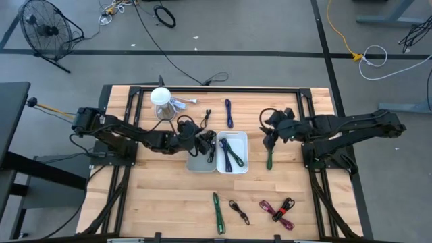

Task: Pick & Place USB Port
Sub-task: Put the green charger cable into the white bin

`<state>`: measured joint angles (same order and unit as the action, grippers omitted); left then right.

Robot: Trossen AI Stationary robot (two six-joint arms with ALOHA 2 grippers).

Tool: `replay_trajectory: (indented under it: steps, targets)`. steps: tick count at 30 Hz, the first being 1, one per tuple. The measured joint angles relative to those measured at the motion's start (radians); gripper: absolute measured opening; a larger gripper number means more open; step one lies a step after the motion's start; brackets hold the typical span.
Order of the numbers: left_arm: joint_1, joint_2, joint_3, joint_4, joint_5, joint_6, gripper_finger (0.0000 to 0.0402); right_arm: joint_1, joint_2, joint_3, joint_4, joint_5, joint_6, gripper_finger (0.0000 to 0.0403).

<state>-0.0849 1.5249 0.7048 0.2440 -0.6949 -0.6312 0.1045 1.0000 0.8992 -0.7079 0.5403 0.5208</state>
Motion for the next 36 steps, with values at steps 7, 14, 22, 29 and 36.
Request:
replay_trajectory:
  steps: [7,14,22,29,36]
  targets:
    - [0.005,0.0,0.0,-0.001,0.0,0.039,0.0158,0.007,0.007,-0.175,0.046,-0.136,0.164,0.0165]
    - [0.005,0.0,0.0,0.001,0.018,0.098,0.0158,0.012,0.01,-0.323,0.078,-0.237,0.342,0.0164]
    - [0.005,0.0,0.0,0.006,0.019,0.104,0.0158,0.044,0.02,-0.379,0.063,-0.306,0.44,0.0148]
    - [0.005,-0.001,0.0,0.007,0.019,0.105,0.0158,0.046,0.047,-0.381,0.047,-0.332,0.513,0.0137]
    - [0.005,-0.001,0.0,0.007,0.02,0.105,0.0158,0.046,0.129,-0.381,0.048,-0.337,0.557,0.0137]
